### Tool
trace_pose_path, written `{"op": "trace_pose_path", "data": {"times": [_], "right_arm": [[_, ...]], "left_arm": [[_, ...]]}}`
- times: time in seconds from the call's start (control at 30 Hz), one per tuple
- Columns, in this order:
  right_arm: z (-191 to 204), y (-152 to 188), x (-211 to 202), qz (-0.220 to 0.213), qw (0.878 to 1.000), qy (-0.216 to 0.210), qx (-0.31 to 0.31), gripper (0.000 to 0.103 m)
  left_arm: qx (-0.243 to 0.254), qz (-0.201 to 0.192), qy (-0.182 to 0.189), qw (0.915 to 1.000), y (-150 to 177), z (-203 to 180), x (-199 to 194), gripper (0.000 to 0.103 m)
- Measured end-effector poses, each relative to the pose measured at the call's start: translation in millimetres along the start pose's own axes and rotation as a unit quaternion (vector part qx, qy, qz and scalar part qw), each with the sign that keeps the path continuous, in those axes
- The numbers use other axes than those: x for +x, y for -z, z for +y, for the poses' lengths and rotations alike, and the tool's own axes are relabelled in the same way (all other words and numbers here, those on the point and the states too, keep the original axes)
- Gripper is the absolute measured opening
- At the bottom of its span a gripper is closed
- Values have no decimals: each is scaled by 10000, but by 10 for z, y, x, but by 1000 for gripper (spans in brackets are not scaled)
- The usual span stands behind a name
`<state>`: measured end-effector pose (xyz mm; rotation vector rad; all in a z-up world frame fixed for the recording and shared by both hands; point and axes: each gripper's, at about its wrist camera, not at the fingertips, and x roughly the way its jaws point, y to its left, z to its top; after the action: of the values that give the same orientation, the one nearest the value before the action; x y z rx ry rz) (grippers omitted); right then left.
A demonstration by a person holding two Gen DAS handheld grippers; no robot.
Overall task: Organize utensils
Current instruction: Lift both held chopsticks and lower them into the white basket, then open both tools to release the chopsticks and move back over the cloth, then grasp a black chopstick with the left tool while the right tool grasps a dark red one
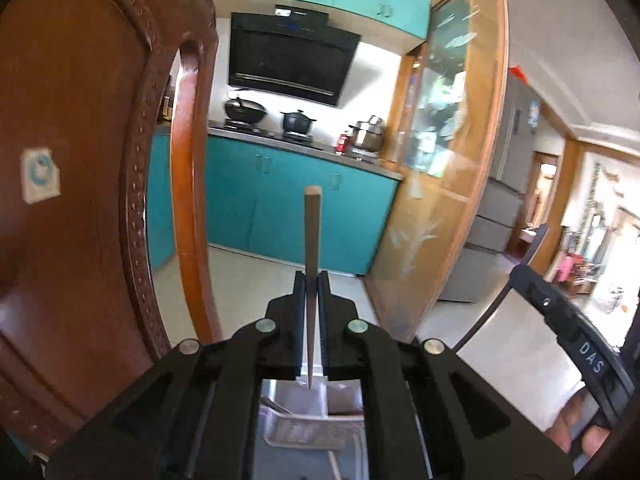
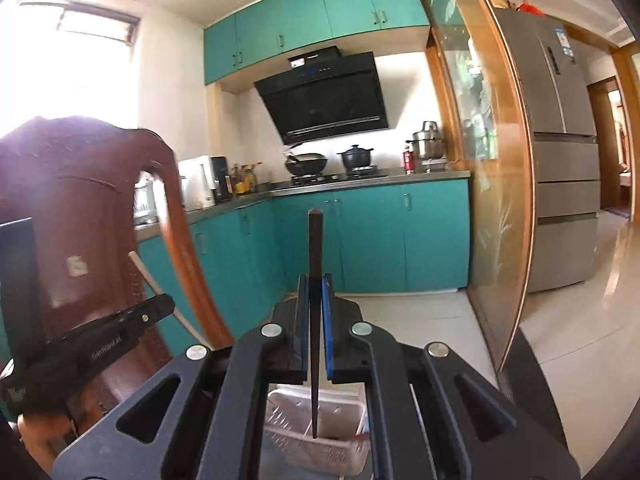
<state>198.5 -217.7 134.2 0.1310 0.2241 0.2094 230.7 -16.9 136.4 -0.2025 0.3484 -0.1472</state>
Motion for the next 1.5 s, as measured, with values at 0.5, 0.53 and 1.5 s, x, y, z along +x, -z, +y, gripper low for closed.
{"op": "trace_pose_path", "data": {"times": [0.5, 0.53, 1.5], "right_arm": [[-85, 798, 59, 627, 9980, 89, -89, 25], [-115, 790, -146, 469, 9989, 63, 7, 29], [-358, 2943, 77, 3665, 9275, 712, 181, 6]], "left_arm": [[349, 654, 5, 9972, 707, 24, 246, 11], [371, 609, 93, 9974, 739, 16, 170, 11], [801, 2957, 108, 9518, 2816, 113, 327, 27]]}}
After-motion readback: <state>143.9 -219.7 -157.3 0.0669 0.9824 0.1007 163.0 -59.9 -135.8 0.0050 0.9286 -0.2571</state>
